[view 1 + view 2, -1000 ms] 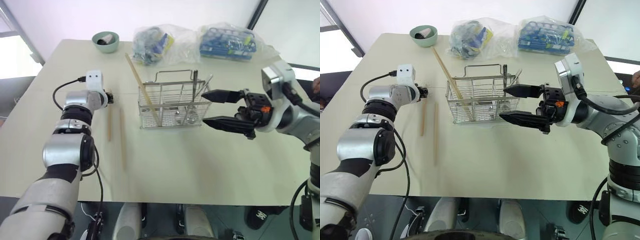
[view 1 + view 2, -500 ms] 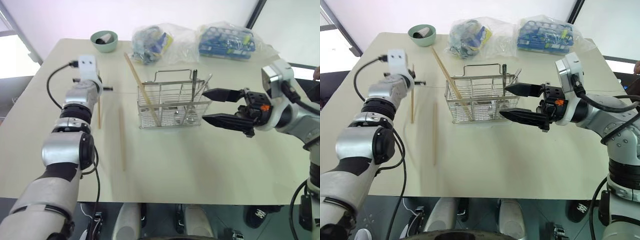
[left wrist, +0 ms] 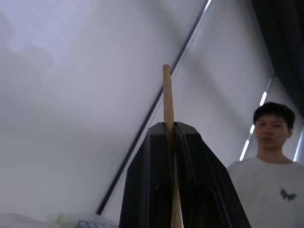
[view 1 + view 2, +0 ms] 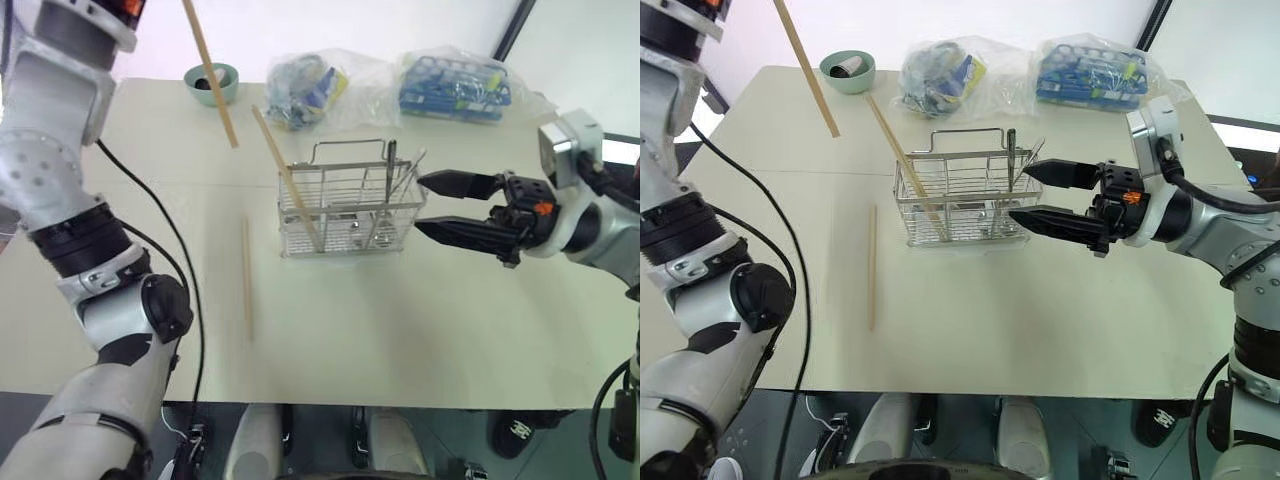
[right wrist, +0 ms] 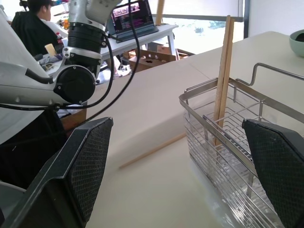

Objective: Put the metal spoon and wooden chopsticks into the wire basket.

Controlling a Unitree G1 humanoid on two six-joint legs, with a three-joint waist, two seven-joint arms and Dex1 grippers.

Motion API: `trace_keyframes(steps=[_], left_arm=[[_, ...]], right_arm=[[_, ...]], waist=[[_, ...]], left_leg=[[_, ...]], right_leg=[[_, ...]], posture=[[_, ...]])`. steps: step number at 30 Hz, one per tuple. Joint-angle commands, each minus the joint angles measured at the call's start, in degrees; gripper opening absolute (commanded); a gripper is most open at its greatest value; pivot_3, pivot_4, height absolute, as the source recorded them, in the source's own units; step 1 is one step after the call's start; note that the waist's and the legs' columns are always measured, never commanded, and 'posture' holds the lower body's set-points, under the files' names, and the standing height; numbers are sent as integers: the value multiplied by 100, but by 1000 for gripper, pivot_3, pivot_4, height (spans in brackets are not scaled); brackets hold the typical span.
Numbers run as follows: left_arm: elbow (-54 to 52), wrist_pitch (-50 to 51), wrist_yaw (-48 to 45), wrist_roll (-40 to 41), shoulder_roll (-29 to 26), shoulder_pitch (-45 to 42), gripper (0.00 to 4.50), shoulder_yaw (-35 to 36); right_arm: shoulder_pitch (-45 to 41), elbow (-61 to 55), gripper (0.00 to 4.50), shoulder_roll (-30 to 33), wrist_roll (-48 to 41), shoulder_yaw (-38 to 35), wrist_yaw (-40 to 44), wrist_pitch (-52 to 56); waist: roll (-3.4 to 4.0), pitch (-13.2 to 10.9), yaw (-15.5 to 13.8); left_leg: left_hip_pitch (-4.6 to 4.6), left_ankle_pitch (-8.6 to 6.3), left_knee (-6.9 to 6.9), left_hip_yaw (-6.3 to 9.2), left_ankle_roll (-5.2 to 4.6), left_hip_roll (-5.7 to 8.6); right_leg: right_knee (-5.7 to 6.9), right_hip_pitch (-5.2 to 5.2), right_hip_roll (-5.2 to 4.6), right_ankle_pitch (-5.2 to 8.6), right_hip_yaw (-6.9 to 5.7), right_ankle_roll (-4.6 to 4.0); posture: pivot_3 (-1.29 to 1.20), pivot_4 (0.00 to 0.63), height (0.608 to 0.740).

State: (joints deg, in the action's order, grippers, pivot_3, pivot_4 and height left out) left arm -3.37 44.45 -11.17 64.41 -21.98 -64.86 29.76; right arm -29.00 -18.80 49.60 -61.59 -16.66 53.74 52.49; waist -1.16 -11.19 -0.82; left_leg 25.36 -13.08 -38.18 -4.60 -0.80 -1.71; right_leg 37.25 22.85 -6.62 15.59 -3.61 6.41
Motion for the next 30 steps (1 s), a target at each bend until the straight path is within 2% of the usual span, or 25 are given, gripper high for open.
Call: trace_keyframes(steps=[1,12,21,24,30], left_arm=[[-341,-283,71,-476,333,145,34,-740],[375,-2097,-607,-2643,1109,343,34,-2203],[-9,-2309,-737,-3286,1405,1233,34,-2716],[-183,-2244,-688,-3335,1498,1461,1070,-2733],[-582,-2039,-512,-3250,1592,1558,4002,-2623]], right_arm=[[-68,-47,4500,-53,-81,-122,-34,-112],[-163,-32,4500,-109,-208,-199,-215,-47],[-60,-121,4500,-66,-419,-310,-508,7],[-73,-108,4500,-70,-458,-309,-584,20],[-136,-26,4500,-84,-468,-266,-634,20]], waist=[[-1,1,-24],[-2,1,5],[-1,1,7],[-1,1,7],[-1,1,1]], left_leg=[[0,0,-1,3,0,3],[6,0,4,-9,-2,0],[8,-3,3,-3,-7,-3],[8,-4,3,-2,-9,-4],[9,-5,2,-1,-11,-4]], right_leg=[[-4,-6,0,0,-2,1],[-10,8,11,-2,1,4],[-14,7,6,-2,2,4],[-15,7,6,-3,2,4],[-15,6,4,-3,2,4]], posture=[[0,150,717],[0,150,717],[0,150,717],[0,150,717],[0,150,717]])
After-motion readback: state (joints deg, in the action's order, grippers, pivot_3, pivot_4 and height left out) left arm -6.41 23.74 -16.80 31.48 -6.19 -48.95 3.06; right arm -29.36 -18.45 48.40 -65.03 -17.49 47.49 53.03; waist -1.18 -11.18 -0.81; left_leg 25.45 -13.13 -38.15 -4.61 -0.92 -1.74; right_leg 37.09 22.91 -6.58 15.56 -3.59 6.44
